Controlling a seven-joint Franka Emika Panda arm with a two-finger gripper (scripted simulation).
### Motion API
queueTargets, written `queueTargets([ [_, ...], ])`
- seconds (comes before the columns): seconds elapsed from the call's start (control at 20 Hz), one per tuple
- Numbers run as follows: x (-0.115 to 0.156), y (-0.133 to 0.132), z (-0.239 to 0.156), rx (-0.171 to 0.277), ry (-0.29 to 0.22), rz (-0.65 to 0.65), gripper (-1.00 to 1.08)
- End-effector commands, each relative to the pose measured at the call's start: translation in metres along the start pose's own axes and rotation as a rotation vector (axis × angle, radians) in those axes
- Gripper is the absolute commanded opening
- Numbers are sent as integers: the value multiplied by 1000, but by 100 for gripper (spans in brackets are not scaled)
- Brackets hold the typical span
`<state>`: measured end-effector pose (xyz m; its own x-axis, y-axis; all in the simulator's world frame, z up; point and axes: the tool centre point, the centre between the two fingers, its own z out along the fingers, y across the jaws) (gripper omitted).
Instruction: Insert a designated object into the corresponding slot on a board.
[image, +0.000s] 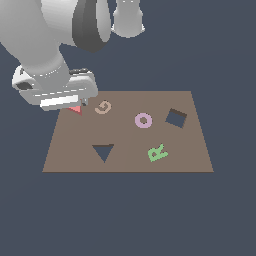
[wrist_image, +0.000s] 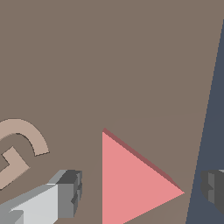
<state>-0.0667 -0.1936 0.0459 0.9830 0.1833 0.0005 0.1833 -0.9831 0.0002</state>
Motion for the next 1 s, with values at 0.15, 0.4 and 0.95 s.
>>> queueTargets([
  [0.15,0,0,15,0,-1,-2,100],
  [0.4,0,0,16,0,-1,-2,-100],
  [0.95,0,1,15,0,0,1,-100],
])
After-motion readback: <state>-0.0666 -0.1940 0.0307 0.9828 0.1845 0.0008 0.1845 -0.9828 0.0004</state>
